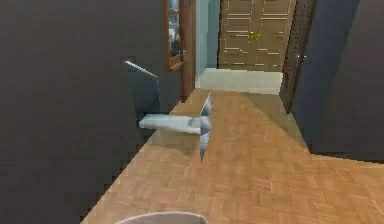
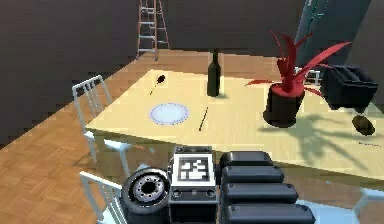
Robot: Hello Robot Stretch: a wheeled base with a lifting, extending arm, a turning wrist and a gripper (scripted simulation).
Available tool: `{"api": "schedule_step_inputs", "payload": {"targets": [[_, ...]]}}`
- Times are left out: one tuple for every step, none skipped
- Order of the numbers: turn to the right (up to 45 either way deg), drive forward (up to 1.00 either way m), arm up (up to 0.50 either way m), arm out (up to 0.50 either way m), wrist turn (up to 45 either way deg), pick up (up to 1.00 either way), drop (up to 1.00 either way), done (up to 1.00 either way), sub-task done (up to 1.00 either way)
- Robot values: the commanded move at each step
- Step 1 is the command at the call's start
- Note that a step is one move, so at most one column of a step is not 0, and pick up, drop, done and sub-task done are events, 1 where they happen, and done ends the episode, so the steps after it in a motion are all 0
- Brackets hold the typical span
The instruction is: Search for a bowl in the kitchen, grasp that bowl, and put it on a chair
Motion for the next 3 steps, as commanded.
{"api": "schedule_step_inputs", "payload": {"targets": [[-42.0, 0.0, 0.0, 0.0, 0.0, 0.0, 0.0, 0.0, 0.0], [45.0, 0.0, 0.0, 0.0, 0.0, 0.0, 0.0, 0.0, 0.0], [45.0, 0.0, 0.0, 0.0, 0.0, 0.0, 0.0, 0.0, 0.0]]}}
